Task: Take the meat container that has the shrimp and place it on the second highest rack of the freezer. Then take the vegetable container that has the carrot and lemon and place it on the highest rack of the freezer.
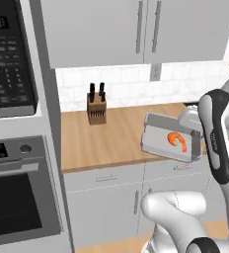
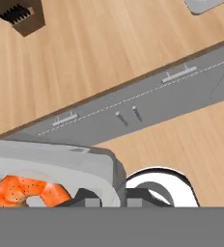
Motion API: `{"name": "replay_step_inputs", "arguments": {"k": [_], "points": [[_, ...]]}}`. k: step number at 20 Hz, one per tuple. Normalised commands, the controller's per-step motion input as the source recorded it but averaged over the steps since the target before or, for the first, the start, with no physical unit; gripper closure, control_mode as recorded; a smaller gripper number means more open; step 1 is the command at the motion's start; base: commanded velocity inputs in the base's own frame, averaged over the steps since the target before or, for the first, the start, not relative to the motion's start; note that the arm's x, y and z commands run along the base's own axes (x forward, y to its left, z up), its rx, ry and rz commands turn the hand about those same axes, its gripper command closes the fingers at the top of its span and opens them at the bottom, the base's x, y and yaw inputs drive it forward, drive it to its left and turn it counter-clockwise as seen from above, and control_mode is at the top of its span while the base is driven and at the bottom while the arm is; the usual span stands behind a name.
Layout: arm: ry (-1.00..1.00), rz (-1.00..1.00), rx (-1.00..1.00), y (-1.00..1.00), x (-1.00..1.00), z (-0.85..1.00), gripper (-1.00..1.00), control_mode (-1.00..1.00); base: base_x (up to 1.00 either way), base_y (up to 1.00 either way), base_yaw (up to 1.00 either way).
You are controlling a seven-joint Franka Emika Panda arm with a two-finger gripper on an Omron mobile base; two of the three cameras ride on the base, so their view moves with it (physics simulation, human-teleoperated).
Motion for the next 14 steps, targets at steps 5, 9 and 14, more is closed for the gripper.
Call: {"name": "replay_step_inputs", "arguments": {"k": [5,9,14], "points": [[0.00,0.00,0.00,0.00,0.00,0.00,1.00,1.00,-0.95,0.14,0.22],[0.00,0.00,0.00,0.00,0.00,0.00,1.00,1.00,-0.34,0.67,0.78],[0.00,0.00,0.00,0.00,0.00,0.00,1.00,1.00,-0.16,0.58,0.86]]}}
